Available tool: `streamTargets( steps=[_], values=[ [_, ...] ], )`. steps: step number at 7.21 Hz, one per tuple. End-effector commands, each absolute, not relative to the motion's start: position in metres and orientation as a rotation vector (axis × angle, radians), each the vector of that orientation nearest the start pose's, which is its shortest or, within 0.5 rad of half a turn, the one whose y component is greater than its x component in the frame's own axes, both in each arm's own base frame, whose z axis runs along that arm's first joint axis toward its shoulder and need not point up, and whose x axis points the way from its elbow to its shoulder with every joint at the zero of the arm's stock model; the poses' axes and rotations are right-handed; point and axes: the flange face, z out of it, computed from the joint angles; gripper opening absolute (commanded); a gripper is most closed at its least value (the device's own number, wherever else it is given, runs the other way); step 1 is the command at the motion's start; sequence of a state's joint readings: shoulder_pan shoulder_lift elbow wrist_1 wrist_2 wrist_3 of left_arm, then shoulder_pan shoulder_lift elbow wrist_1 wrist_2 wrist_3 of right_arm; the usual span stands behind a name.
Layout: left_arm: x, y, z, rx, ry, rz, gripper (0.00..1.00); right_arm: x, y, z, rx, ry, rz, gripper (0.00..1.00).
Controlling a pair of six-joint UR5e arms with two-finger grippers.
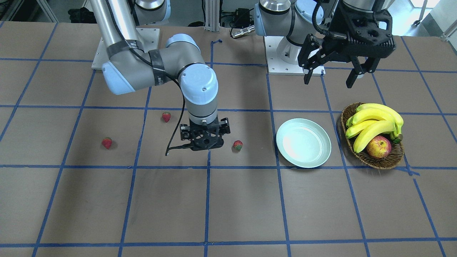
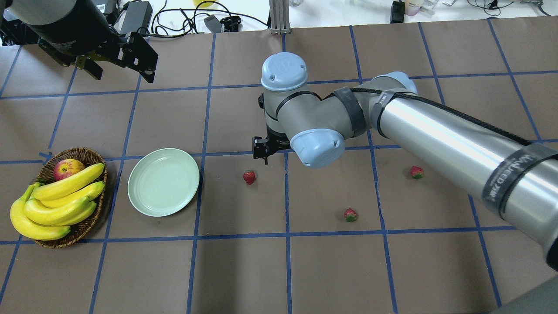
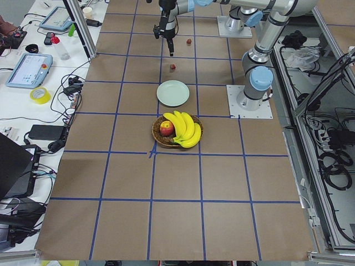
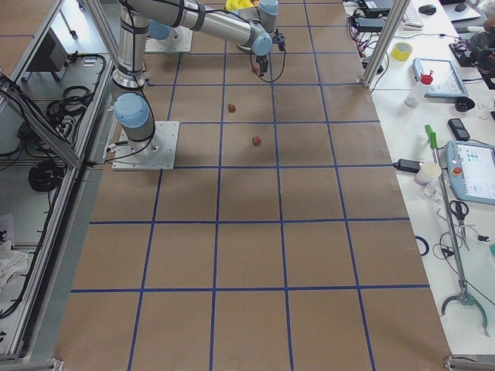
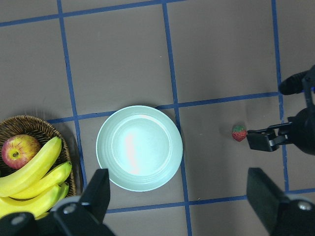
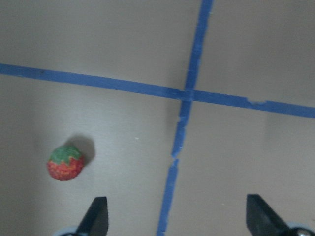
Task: Collect all strawberries into plate
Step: 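Grasp a second strawberry with the right gripper while the left arm reaches toward the plate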
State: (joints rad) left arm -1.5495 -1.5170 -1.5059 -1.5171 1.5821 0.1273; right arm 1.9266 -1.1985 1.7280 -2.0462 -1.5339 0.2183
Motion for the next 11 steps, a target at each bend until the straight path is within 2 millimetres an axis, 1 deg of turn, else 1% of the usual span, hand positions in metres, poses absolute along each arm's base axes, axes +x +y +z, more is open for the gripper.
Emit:
streamTargets(
  steps=[1,2,3,4,5,6,7,8,9,10,11],
  values=[
    [-0.123,-0.484,0.551,0.165,3.103,-0.261,1.00,0.240,-0.476,0.268,-0.154,3.164,0.079,1.00],
    [-0.125,-0.483,0.546,0.144,3.117,-0.247,1.00,0.229,-0.448,0.231,-0.141,3.198,0.034,0.98],
    [-0.126,-0.481,0.528,0.140,3.128,-0.195,1.00,0.223,-0.415,0.194,-0.131,3.194,0.019,0.97],
    [-0.127,-0.488,0.513,0.037,3.131,-0.211,1.00,0.219,-0.403,0.181,-0.135,3.202,0.052,0.93],
    [-0.135,-0.494,0.498,-0.021,3.139,-0.210,1.00,0.218,-0.399,0.179,-0.131,3.205,0.088,0.86],
    [-0.165,-0.501,0.477,-0.032,3.150,-0.343,1.00,0.218,-0.388,0.171,-0.135,3.201,0.192,0.73],
    [-0.193,-0.494,0.437,-0.101,3.170,-0.351,1.00,0.217,-0.387,0.170,-0.139,3.208,0.206,0.58],
    [-0.201,-0.485,0.386,-0.160,3.175,-0.328,1.00,0.219,-0.384,0.171,-0.156,3.209,0.206,0.40],
    [-0.202,-0.479,0.357,-0.257,3.182,-0.336,1.00,0.220,-0.381,0.169,-0.165,3.201,0.215,0.35],
    [-0.211,-0.477,0.334,-0.247,3.182,-0.260,1.00,0.221,-0.382,0.170,-0.167,3.198,0.218,0.17],
    [-0.227,-0.468,0.298,-0.194,3.176,-0.155,1.00,0.221,-0.384,0.172,-0.167,3.197,0.233,0.07]
  ],
)
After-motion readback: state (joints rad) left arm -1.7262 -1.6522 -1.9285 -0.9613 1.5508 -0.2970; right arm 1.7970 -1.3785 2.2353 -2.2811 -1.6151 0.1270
